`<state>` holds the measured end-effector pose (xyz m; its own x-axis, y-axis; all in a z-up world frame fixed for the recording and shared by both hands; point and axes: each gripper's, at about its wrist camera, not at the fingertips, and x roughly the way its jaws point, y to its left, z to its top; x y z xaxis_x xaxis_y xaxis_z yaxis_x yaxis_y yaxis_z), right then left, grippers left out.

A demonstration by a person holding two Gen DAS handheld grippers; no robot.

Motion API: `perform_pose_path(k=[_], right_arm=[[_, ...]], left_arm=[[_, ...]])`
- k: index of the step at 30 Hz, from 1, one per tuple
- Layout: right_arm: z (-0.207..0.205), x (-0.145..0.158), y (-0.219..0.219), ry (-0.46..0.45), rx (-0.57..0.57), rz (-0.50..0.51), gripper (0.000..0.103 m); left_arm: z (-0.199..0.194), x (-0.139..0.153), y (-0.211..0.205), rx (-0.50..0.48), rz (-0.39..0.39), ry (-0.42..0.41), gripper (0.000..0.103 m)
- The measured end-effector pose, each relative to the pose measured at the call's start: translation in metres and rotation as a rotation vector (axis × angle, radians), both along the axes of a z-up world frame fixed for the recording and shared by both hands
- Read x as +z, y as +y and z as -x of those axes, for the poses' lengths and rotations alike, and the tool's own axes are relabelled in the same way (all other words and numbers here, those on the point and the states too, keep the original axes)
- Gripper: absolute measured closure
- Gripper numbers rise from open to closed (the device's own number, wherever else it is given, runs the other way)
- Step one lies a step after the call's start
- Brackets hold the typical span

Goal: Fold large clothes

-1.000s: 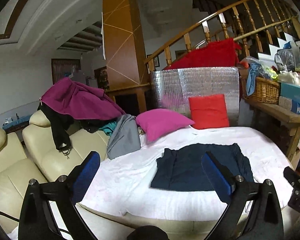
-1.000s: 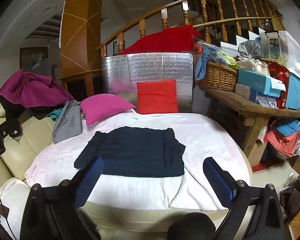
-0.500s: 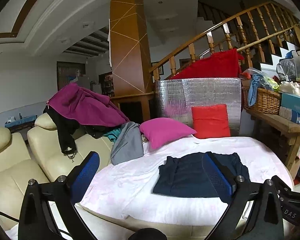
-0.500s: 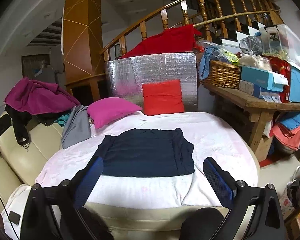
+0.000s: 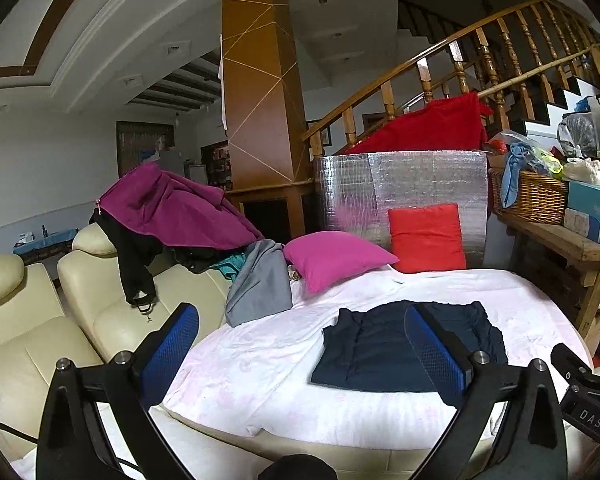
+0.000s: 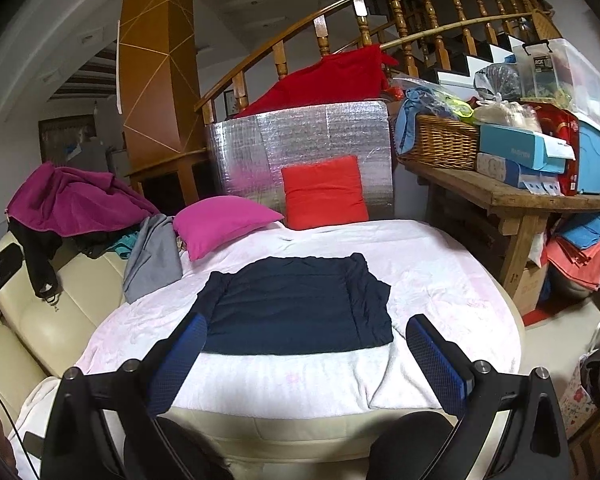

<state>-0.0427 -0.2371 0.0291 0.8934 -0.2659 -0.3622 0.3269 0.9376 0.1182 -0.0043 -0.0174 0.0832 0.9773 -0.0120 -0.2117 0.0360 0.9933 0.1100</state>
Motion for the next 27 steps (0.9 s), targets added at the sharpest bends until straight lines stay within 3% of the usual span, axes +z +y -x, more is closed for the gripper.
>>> perform_pose_path(k=[27], right_arm=[[-0.0026,-0.0018,0.0086,0.003,-0.004,0.004,0.002]], left_arm=[[-0.0049,-0.0033,0.0073,0.019,0.011,0.007,0.0]])
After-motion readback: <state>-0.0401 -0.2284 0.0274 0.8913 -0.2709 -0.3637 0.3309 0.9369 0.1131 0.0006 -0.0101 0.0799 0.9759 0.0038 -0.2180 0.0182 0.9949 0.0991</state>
